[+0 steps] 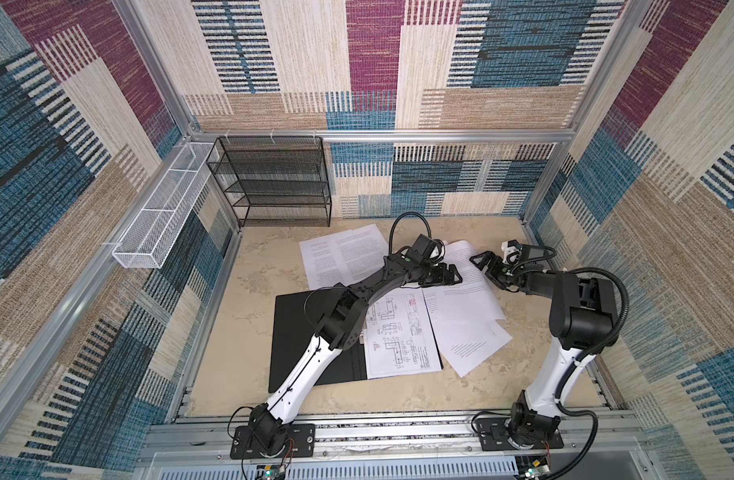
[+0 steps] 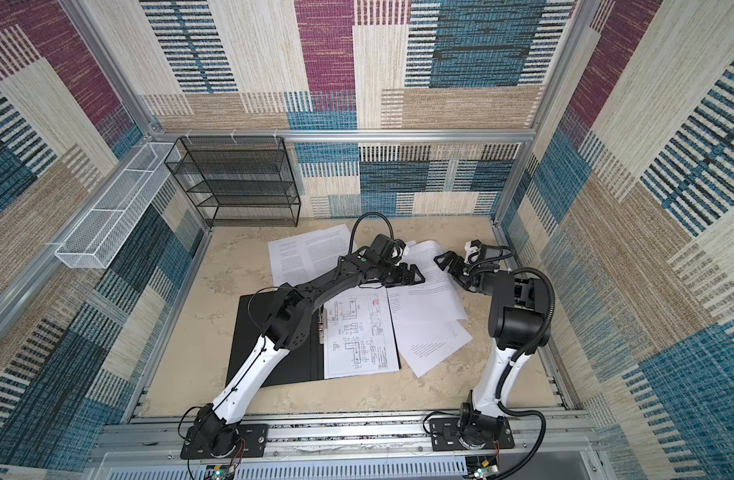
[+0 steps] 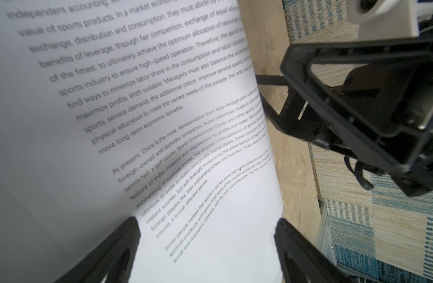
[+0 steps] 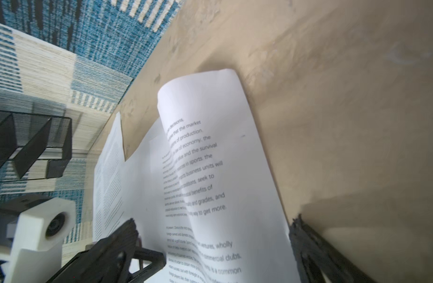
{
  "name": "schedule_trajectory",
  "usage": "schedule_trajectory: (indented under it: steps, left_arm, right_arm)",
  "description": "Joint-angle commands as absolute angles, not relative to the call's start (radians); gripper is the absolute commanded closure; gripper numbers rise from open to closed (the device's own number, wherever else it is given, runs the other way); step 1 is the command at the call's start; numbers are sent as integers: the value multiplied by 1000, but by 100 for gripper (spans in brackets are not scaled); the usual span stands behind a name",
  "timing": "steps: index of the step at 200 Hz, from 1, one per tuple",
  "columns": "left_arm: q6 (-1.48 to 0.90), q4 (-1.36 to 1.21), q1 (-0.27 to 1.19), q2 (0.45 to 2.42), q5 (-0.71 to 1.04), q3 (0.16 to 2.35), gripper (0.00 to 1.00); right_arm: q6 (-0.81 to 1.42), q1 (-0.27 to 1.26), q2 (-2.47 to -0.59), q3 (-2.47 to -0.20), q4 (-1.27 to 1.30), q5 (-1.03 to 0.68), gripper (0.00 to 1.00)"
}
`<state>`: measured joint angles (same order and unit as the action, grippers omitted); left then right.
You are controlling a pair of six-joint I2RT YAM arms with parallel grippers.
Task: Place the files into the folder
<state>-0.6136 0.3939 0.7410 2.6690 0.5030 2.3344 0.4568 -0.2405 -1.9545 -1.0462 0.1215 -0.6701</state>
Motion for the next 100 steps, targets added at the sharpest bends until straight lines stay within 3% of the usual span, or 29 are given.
schedule_trajectory:
  steps: [1,35,79,100]
  left_arm:
    - [-617,660,735,2707,372,2327,11]
    - [-641,664,724,2710,365,2309,11]
    - [-653,662,718,2710,361,2295,12]
    - [-652,660,715,2704,364,2285,13]
  right_arm:
    - [533,-245,-1916,-979,4,-736,0]
    - [648,-273,-1824,-824,138,-892,0]
    - [817,-274,-1722,-661,321,-977,0]
    - [786,-275,-1691,-650,312,-948,0]
